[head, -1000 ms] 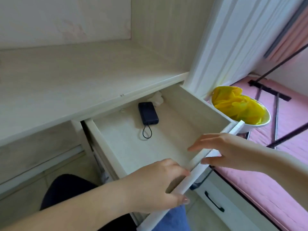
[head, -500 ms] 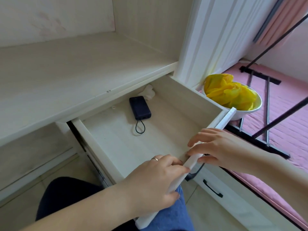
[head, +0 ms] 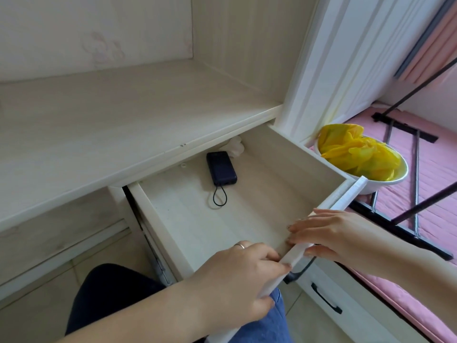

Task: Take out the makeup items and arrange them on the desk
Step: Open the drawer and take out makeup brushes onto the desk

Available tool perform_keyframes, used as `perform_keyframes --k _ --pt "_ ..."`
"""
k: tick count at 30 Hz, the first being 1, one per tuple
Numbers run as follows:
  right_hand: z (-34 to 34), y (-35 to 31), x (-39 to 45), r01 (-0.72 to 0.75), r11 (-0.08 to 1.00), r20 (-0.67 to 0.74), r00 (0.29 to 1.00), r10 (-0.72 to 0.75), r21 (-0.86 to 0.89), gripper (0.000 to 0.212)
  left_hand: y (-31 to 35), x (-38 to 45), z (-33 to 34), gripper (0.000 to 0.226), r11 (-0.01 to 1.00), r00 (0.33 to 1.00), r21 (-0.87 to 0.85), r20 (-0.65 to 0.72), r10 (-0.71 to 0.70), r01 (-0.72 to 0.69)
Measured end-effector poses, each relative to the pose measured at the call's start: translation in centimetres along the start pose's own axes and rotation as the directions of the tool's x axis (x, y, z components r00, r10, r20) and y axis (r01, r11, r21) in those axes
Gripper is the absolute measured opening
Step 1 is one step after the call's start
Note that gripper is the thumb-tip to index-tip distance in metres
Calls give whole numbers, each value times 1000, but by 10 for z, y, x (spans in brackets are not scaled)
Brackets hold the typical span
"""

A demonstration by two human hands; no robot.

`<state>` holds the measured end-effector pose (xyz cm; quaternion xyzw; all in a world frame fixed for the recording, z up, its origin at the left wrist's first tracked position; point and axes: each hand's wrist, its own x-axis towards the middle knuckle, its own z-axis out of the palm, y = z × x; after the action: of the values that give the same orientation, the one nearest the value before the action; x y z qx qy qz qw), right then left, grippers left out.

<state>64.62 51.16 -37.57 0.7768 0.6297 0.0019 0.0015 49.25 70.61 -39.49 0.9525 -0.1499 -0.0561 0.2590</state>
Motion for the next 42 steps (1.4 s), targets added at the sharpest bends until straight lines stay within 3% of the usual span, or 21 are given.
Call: perform_keyframes --k 14,19,22,26,31,37,42 --pt "9 14 32 -126 986 31 992 123 111 31 -18 5 -15 56 994 994 74 -82 -75 81" --pt "3 19 65 -127 988 65 990 122 84 33 -35 5 -23 56 973 978 176 -174 -119 150" --pt "1 22 83 -129 990 57 990 126 54 37 -47 5 -29 49 935 961 326 -272 -52 142" --pt "1 28 106 -106 994 -70 992 103 -30 59 -63 7 -44 76 816 922 465 -331 -201 344" --pt "-13 37 150 -104 983 -76 993 93 -154 98 -84 8 -73 104 724 876 499 -341 -342 477" --pt "-19 45 194 -30 959 0 1000 31 -281 105 -109 7 -94 117 625 815 523 -372 -444 579" --pt "-22 51 223 2 954 20 1000 4 -299 104 -122 14 -112 123 580 805 561 -362 -470 591"
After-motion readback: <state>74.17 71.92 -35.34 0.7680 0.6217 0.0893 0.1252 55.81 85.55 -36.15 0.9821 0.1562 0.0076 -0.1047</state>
